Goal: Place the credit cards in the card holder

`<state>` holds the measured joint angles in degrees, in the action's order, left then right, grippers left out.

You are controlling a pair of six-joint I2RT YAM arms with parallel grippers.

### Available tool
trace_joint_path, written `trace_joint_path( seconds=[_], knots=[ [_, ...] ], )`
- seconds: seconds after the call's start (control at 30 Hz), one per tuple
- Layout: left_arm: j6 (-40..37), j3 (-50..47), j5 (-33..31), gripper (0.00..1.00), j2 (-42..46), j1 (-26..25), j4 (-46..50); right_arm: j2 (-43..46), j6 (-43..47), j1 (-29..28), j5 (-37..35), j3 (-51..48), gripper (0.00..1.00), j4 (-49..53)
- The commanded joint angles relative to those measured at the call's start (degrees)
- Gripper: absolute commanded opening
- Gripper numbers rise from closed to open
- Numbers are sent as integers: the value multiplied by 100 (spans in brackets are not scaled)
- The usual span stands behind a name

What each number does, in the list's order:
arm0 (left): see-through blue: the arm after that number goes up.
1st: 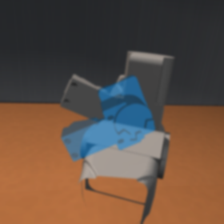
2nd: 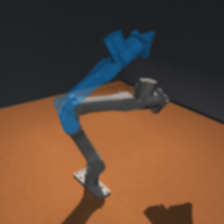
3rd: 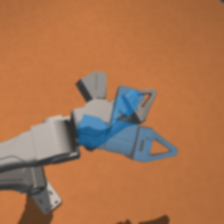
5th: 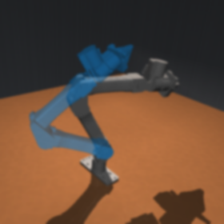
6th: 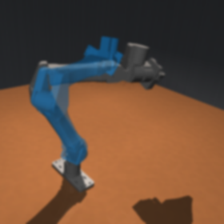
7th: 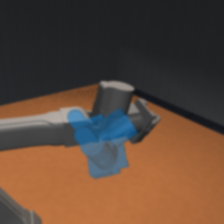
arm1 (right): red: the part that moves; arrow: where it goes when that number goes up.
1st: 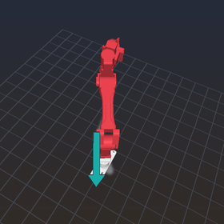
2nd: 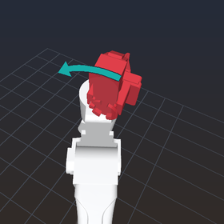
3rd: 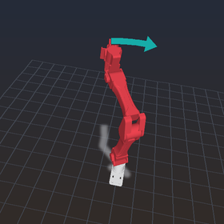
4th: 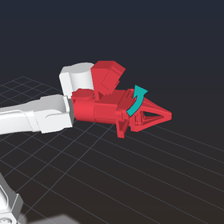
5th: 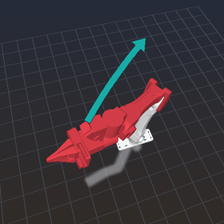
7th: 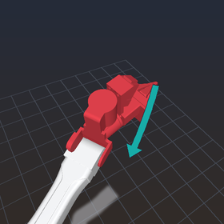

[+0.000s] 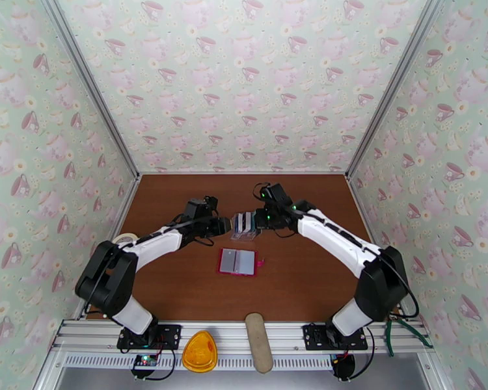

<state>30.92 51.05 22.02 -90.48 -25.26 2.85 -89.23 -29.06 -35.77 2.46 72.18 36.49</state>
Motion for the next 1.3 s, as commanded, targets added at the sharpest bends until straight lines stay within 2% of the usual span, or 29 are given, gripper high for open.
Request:
trace_joint_path(
  seconds=[0.0,0.2,0.57,0.93,1.27],
  knots=[
    [-300,-336,-286,43,333,-58,541,488,-518,-90,463,-654,0,-1100],
    [-437,-916,-365,39,718,-160,734,1050,-1211,-212,834,-1916,0,-2513],
    [-427,-1472,-242,33,725,-401,482,1019,-2258,-492,1192,-3380,0,-4579],
    [-343,-1749,-273,27,536,-493,217,716,-2590,-614,1288,-3899,0,-5371],
    [-254,-2048,-284,27,486,-570,14,488,-2744,-668,1319,-4188,0,-5774]
  ],
)
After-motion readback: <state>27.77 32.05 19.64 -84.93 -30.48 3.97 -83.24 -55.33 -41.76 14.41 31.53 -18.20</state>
